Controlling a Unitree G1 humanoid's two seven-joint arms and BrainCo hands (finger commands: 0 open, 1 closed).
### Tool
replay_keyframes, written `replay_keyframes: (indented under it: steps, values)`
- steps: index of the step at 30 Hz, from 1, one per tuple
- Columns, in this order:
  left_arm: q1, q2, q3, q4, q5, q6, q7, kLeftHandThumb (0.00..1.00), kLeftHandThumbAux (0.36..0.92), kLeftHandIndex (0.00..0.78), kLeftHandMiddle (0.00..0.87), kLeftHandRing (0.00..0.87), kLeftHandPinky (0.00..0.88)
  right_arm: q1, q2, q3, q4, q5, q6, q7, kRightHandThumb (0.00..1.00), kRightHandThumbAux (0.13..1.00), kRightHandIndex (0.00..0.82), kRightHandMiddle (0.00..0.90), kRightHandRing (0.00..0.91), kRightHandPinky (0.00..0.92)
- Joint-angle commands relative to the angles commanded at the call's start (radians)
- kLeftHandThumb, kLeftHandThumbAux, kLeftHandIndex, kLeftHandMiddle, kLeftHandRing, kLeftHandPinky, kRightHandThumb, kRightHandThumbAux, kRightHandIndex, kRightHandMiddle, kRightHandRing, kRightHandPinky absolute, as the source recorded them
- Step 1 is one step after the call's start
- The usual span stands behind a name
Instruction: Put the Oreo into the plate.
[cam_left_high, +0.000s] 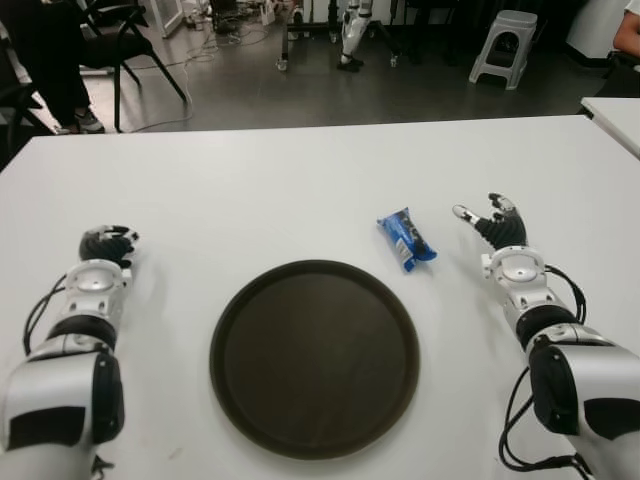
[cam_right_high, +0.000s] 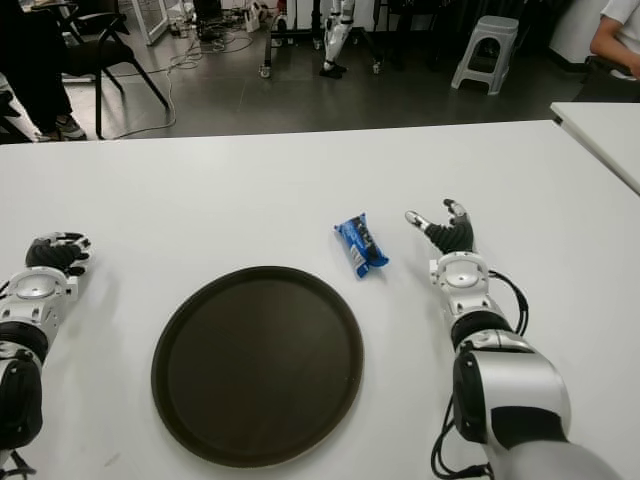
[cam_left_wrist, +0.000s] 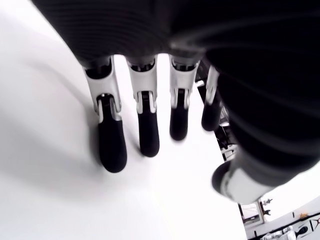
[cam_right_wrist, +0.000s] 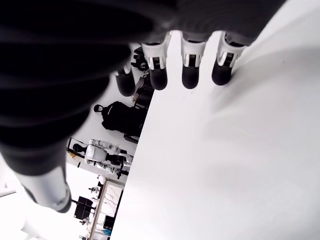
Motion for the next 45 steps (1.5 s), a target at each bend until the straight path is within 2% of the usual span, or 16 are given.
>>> replay_keyframes:
  steps: [6, 8, 19, 23, 28, 37, 45]
  values:
    - [-0.002, -0.001, -0.006, -0.001, 0.005, -0.001, -0.009, 0.682, 0.711, 0.415, 0.444, 0.443, 0.378, -0.001, -0.005, -0.003, -0.001, 0.001, 0.003, 0.015, 0.132, 0.620, 0.033, 0.033, 0.064, 0.144]
    - [-0.004, -0.001, -0.017, 0.000, 0.014, 0.008, -0.013, 0.680, 0.713, 0.411, 0.460, 0.474, 0.400, 0.000, -0.006, -0.004, -0.002, 0.002, 0.003, 0.023, 0.132, 0.620, 0.034, 0.074, 0.123, 0.212]
    - [-0.012, 0.001, -0.027, -0.002, 0.015, 0.020, -0.023, 0.686, 0.713, 0.410, 0.452, 0.484, 0.438, -0.002, -0.012, -0.005, -0.004, -0.001, -0.006, 0.030, 0.139, 0.638, 0.061, 0.125, 0.160, 0.232]
    - [-0.009, -0.001, -0.020, -0.002, 0.007, 0.017, -0.022, 0.688, 0.712, 0.409, 0.370, 0.401, 0.370, 0.003, -0.014, -0.009, -0.006, 0.003, -0.013, 0.042, 0.136, 0.627, 0.050, 0.114, 0.139, 0.193]
    - [-0.006, -0.007, -0.019, -0.005, 0.004, 0.013, -0.019, 0.689, 0.713, 0.408, 0.297, 0.313, 0.290, 0.006, -0.016, -0.016, -0.007, 0.009, -0.019, 0.058, 0.130, 0.626, 0.037, 0.111, 0.137, 0.187]
    - [-0.008, -0.012, -0.026, -0.011, 0.004, 0.010, -0.017, 0.689, 0.715, 0.407, 0.250, 0.255, 0.214, 0.004, -0.029, 0.001, -0.007, -0.012, -0.018, 0.048, 0.115, 0.635, 0.049, 0.073, 0.069, 0.083]
    - [-0.012, -0.020, -0.051, -0.012, 0.019, 0.017, -0.012, 0.684, 0.718, 0.403, 0.244, 0.257, 0.204, 0.007, -0.038, 0.014, -0.010, -0.020, -0.029, 0.029, 0.114, 0.681, 0.061, 0.087, 0.071, 0.067]
